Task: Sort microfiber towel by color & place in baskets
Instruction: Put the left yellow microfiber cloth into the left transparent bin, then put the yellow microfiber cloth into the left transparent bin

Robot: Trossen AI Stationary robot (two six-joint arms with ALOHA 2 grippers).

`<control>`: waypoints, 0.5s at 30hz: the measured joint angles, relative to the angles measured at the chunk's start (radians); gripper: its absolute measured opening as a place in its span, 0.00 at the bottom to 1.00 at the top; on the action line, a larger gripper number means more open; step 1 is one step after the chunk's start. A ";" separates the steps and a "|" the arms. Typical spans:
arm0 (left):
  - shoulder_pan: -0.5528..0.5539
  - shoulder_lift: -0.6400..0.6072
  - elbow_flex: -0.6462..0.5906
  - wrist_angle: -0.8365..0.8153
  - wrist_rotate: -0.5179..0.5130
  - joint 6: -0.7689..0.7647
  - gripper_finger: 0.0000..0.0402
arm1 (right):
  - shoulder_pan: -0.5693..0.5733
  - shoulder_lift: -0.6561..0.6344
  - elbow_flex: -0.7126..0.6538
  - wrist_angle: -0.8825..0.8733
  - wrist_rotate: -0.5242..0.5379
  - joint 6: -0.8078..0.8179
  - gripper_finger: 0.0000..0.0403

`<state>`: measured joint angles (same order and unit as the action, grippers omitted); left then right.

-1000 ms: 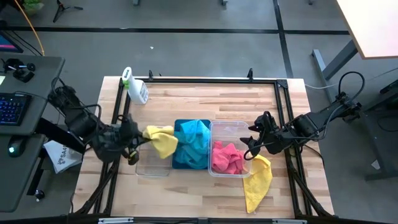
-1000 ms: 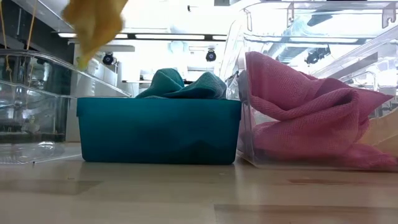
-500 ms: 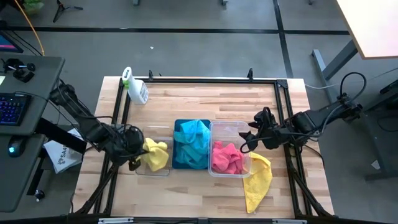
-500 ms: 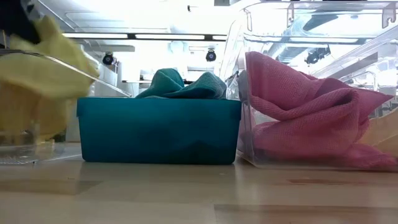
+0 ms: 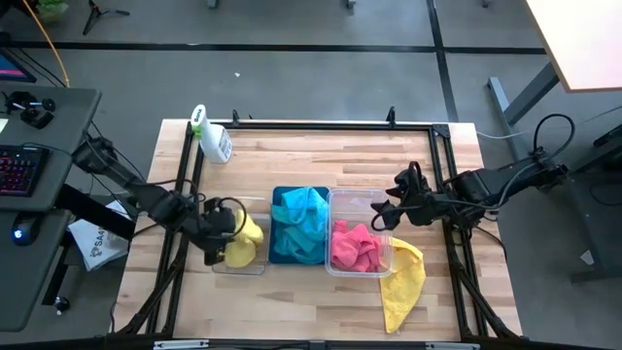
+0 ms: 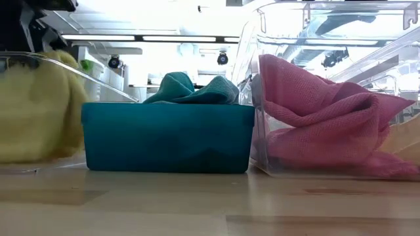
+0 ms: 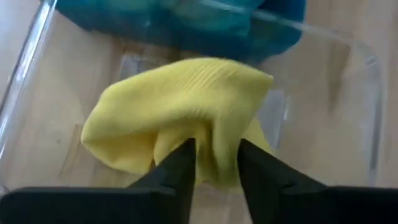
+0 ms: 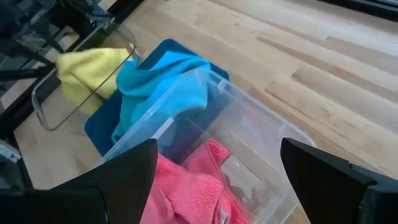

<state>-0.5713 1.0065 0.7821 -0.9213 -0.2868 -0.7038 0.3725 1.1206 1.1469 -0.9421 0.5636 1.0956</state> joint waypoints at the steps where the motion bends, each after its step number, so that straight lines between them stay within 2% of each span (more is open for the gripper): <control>1: 0.013 0.000 0.011 0.000 0.012 0.012 0.29 | 0.000 -0.002 0.000 -0.001 -0.011 -0.002 0.84; 6: 0.072 0.000 0.089 -0.037 0.097 0.108 0.47 | 0.000 -0.022 0.027 -0.024 -0.097 -0.070 0.84; 10: 0.107 -0.002 0.203 -0.086 0.125 0.157 0.55 | 0.000 -0.060 0.099 -0.089 -0.175 -0.081 0.84; 12: 0.114 -0.008 0.264 -0.069 0.089 0.152 0.57 | 0.008 -0.080 0.131 -0.093 -0.238 -0.062 0.84; 15: 0.108 -0.012 0.325 0.011 -0.033 0.119 0.57 | 0.052 -0.093 0.144 -0.081 -0.370 0.003 0.84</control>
<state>-0.4636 0.9947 1.1074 -0.9104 -0.3199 -0.5847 0.4248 1.0273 1.2911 -1.0235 0.1933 1.0981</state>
